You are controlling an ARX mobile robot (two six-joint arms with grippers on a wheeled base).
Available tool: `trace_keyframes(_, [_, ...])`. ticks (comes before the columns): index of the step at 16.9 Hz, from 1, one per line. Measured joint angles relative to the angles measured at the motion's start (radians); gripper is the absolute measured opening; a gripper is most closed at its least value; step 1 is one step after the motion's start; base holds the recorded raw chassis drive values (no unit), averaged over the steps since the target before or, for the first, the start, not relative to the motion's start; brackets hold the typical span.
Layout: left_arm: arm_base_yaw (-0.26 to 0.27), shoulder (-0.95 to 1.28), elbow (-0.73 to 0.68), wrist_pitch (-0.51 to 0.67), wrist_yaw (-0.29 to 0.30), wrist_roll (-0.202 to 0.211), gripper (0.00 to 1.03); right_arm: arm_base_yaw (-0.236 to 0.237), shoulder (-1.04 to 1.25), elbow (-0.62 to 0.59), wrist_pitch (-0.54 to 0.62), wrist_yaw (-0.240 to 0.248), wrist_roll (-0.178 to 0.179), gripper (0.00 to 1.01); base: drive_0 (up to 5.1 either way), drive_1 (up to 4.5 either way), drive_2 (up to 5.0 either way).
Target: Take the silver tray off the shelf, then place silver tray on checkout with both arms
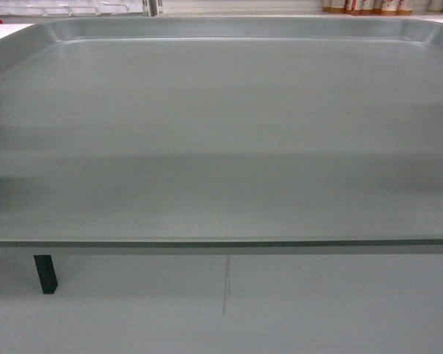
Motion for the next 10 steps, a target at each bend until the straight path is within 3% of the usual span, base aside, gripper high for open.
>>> trace_keyframes(10, [0.0, 0.0, 0.0, -0.003, -0.002, 0.0, 0.04, 0.001, 0.002, 0.0, 0.0, 0.0, 0.0, 0.03, -4.9, 2.51, 2.5])
